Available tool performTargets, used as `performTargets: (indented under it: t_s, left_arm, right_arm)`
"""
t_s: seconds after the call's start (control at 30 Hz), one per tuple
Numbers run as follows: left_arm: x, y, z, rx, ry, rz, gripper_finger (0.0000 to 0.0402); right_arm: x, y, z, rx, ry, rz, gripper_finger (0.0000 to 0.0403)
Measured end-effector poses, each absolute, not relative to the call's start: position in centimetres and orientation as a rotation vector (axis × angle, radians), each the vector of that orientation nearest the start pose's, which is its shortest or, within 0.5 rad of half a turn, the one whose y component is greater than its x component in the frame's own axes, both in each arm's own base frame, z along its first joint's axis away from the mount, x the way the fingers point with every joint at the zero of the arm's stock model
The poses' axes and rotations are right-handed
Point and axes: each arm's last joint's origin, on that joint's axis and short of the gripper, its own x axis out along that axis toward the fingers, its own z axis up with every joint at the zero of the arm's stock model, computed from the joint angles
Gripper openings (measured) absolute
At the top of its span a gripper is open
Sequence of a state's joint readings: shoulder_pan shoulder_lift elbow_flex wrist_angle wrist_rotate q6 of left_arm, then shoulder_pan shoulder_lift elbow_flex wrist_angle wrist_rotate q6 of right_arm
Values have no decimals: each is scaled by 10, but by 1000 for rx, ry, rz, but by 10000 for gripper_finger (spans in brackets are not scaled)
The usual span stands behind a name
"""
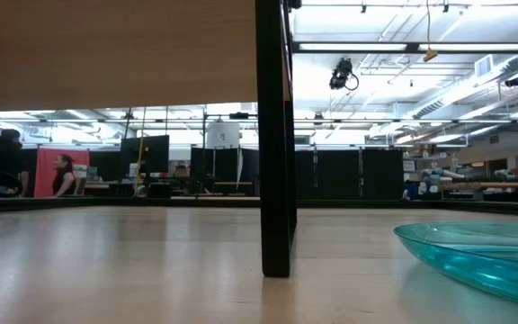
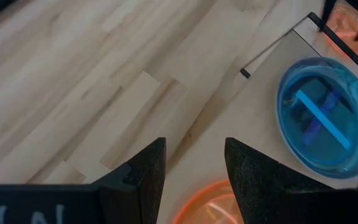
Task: Place and stack plates onto a shelf
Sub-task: Stack the orange plate on top of the other orange plate on the shelf
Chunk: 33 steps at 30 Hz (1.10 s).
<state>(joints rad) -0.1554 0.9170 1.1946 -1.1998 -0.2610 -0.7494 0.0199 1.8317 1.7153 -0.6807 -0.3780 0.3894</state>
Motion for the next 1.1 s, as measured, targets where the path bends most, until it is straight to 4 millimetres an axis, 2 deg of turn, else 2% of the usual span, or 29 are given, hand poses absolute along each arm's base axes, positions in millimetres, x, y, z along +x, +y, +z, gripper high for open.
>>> performTargets:
  t_s: [0.23,0.4,0.5,0.67,0.8,1.1]
  left_arm:
    - [139,-12,364,-433,758,446,172]
    - [145,-13,368,-412,702,409,172]
    - [152,-14,369,-391,682,389,172]
    - [169,-17,364,-365,702,386,172]
    - [184,-19,357,-352,740,397,172]
    - [214,-24,336,-320,832,421,172]
  right_arm:
    - [367,29,347,403,927,106,155]
    - [331,50,361,244,1015,23,154]
    - [311,68,362,174,1077,23,154]
    - [284,96,348,145,1130,46,155]
    - [260,110,328,147,1203,51,155]
    - [207,113,279,147,1336,9,155]
